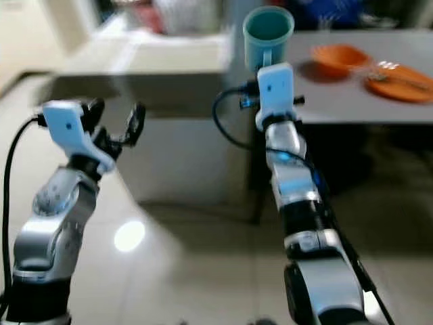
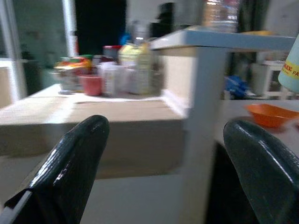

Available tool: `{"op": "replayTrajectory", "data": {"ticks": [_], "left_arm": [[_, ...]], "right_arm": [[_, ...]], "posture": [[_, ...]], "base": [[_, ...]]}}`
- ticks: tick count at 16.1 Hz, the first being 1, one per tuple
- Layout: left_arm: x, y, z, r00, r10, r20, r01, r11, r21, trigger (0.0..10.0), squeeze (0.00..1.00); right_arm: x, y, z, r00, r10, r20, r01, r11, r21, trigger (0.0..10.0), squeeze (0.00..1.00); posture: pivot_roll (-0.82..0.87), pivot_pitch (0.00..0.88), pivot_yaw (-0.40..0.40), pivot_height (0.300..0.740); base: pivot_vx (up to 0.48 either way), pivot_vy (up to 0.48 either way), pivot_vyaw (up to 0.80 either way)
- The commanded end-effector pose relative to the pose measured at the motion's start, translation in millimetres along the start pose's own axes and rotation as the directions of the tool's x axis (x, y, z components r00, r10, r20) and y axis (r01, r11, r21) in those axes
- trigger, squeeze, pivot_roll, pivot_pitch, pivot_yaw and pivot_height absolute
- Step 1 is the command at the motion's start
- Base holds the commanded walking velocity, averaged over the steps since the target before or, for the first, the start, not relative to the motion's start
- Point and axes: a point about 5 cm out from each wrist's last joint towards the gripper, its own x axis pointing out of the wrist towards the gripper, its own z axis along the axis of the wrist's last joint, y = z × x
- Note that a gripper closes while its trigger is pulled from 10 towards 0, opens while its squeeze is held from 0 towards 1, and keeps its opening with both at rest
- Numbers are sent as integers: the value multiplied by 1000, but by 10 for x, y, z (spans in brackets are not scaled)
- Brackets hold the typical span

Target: Setting the table

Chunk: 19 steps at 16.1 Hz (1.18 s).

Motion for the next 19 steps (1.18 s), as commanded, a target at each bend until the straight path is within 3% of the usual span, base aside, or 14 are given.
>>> {"op": "replayTrajectory", "data": {"ticks": [1,16,17,18,19], "left_arm": [[7,-40,-12,1000,-20,-6,20,1000,2,10000,0],[10,-39,-14,1000,-20,-6,20,1000,3,10000,0],[2,54,105,997,56,51,-58,998,34,10000,0],[-8,119,176,991,104,85,-108,993,52,10000,0],[-7,134,183,990,114,87,-119,991,55,10000,0]], "right_arm": [[13,-54,54,1000,-21,23,21,1000,7,0,0],[13,-57,55,999,-25,23,25,1000,3,0,0],[24,-552,111,982,-189,27,190,977,-93,10000,0],[20,-838,178,961,-272,43,276,950,-144,10000,0],[21,-899,199,957,-287,51,292,944,-152,10000,0]], "posture": [[-120,0,97,740],[-120,0,97,740],[-142,0,120,740],[-137,0,121,740],[-137,0,123,740]], "base": [[0,-472,-669],[0,-472,-669],[382,0,0],[405,259,0],[405,259,0]]}}
